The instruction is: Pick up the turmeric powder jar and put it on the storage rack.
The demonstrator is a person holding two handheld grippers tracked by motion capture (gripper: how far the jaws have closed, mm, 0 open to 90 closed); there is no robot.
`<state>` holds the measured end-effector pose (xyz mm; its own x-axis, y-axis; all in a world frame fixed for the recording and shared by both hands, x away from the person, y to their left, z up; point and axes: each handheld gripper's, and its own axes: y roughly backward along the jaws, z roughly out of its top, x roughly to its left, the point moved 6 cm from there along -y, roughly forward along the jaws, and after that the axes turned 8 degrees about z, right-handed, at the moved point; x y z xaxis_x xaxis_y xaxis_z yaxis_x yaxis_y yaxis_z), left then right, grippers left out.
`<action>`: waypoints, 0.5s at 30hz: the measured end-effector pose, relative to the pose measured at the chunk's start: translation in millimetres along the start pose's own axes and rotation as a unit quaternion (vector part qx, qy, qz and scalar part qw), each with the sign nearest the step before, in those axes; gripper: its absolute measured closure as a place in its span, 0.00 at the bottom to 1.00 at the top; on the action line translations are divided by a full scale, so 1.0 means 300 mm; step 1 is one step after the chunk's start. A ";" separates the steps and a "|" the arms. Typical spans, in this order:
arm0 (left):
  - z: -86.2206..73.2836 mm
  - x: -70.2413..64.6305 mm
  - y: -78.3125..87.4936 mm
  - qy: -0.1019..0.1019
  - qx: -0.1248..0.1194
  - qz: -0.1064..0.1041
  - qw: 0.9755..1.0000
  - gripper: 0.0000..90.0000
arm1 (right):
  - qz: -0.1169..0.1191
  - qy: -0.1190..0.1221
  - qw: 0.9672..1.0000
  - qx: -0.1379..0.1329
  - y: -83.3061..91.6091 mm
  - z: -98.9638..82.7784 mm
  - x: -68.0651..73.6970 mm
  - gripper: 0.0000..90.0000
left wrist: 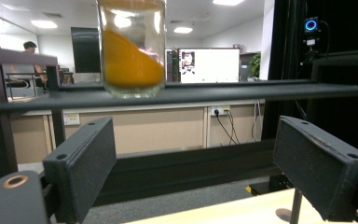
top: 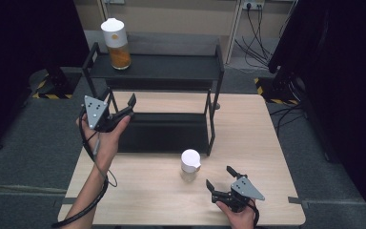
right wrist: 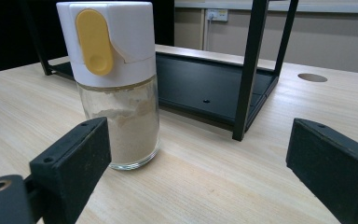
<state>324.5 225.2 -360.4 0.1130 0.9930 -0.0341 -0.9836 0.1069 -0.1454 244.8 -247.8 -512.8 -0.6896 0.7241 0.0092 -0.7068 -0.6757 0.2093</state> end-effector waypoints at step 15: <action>-0.126 0.006 0.077 0.014 0.025 -0.008 1.000 0.14 | -0.001 -0.001 1.000 -0.001 0.000 0.000 0.000 0.08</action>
<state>307.2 227.7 -401.0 0.1320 0.9894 -0.0603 -0.9873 0.1258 -0.0975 244.7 -247.7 -512.9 -0.6884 0.7253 0.0100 -0.7080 -0.6749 0.2081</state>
